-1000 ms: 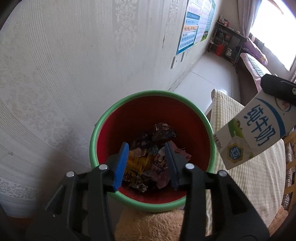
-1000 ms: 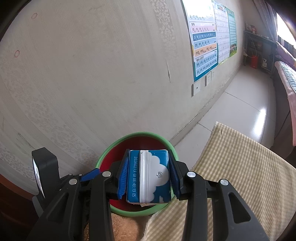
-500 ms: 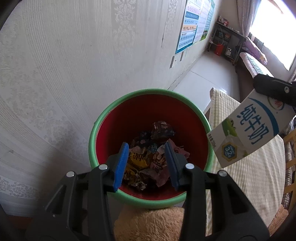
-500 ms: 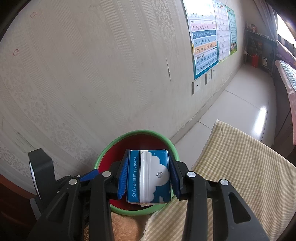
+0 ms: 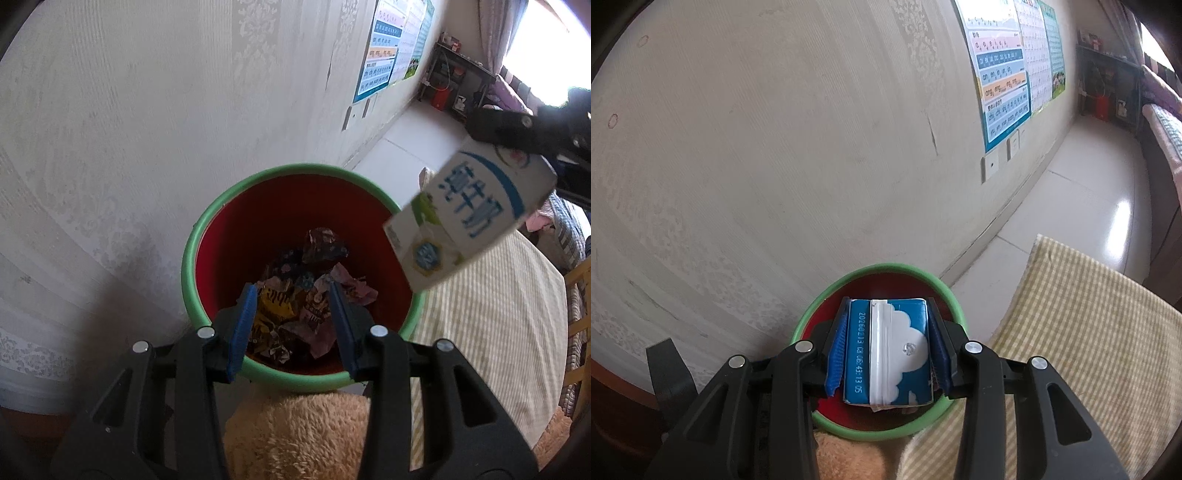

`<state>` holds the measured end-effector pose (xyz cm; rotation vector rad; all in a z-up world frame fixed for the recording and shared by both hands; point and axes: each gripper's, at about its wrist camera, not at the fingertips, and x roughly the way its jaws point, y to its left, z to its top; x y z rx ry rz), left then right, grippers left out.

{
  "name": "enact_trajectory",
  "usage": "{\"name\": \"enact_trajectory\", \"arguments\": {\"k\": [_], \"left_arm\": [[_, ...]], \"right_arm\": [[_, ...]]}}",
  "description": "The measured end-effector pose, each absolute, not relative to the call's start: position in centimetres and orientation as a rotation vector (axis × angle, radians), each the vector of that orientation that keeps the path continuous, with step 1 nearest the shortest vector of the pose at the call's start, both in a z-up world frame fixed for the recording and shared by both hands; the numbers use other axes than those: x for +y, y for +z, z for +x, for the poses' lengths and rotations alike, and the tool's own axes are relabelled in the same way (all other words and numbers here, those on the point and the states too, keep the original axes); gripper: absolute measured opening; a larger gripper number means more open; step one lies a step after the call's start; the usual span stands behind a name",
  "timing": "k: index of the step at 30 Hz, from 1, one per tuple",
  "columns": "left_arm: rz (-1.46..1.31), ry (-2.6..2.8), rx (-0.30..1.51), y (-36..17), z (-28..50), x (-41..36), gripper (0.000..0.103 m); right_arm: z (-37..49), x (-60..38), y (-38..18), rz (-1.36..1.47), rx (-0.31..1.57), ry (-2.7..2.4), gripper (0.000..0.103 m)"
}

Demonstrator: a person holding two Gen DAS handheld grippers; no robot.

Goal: Collect trash
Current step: 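Lower the milk carton into the bucket and open the right gripper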

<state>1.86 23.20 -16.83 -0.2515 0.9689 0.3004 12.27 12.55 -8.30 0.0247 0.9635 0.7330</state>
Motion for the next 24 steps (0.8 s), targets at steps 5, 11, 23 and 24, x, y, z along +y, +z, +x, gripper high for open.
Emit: {"name": "enact_trajectory", "arguments": {"k": [5,11,23,24], "left_arm": [[-0.248,0.3,0.975,-17.0,1.9,23.0,0.039],[-0.246,0.297,0.974,-16.9,1.9,22.8,0.039],[-0.243,0.295,0.979,-17.0,2.1,22.5,0.039],[-0.243,0.294,0.979,-17.0,2.1,22.6,0.039]], "right_arm": [[11.9,13.3,-8.5,0.008,0.965,0.74,0.038],[11.8,13.5,-8.7,0.002,0.968,0.743,0.04],[11.1,10.8,-9.7,-0.018,0.975,0.7,0.04],[11.1,10.4,-10.0,-0.018,0.976,0.691,0.041]]}}
